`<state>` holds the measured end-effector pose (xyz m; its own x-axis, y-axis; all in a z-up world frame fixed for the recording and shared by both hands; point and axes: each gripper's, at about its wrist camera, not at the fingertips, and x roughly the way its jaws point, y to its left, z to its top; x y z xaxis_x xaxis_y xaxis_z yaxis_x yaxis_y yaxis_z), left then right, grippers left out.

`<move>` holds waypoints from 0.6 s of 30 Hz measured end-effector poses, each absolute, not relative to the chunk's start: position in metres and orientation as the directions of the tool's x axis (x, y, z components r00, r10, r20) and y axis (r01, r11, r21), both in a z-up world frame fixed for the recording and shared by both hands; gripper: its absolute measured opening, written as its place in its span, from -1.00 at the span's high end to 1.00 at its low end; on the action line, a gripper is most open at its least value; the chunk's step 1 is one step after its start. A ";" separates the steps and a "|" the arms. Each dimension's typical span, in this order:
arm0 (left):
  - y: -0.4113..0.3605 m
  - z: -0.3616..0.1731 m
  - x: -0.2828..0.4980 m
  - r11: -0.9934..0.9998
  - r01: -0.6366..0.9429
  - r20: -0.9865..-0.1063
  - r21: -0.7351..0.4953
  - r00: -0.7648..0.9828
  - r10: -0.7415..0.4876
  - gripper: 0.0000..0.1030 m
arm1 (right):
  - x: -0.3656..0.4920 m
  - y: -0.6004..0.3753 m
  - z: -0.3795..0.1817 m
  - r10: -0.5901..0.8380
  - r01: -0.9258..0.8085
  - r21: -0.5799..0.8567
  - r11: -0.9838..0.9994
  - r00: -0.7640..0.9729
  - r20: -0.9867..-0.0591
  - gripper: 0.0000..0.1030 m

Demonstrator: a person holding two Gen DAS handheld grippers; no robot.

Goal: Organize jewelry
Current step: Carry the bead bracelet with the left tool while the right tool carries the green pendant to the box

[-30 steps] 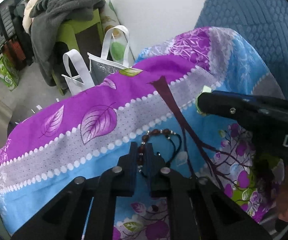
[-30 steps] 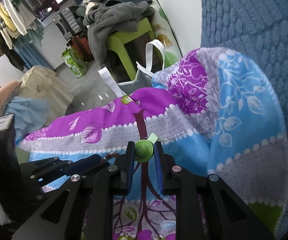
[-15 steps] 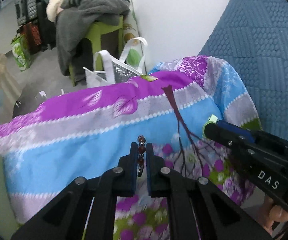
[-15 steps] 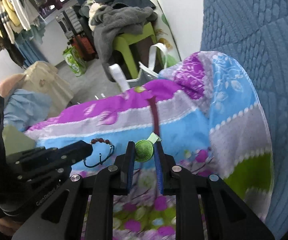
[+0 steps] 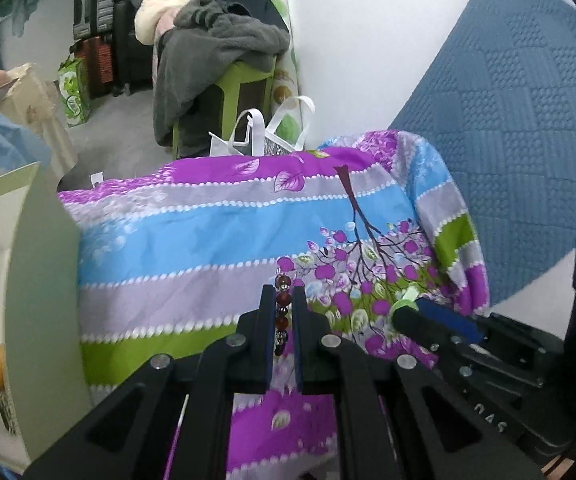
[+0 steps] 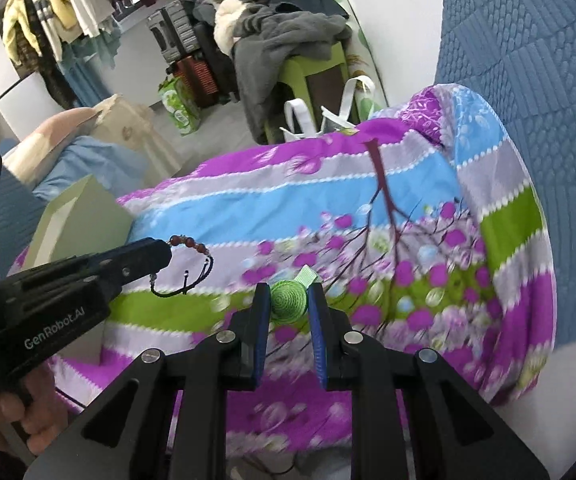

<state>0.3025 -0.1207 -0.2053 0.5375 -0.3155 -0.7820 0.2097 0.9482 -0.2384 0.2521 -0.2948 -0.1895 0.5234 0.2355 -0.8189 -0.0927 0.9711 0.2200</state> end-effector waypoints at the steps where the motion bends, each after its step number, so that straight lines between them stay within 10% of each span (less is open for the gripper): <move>1: -0.116 -0.200 0.296 0.949 0.206 -0.779 -0.239 0.543 -0.314 0.90 | 0.246 -0.289 -0.186 0.237 -0.094 0.221 0.971 0.525 -0.818 0.68; 18: -0.023 -0.070 0.243 0.958 0.140 -0.662 -0.249 0.698 -0.274 0.90 | 0.213 -0.210 -0.068 0.300 -0.211 0.214 0.954 0.629 -0.717 0.67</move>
<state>0.2432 -0.0228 -0.0699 0.6977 -0.2739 -0.6620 0.1401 0.9584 -0.2489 0.2128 -0.2101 -0.0678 0.6294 0.3003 -0.7167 -0.2112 0.9537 0.2141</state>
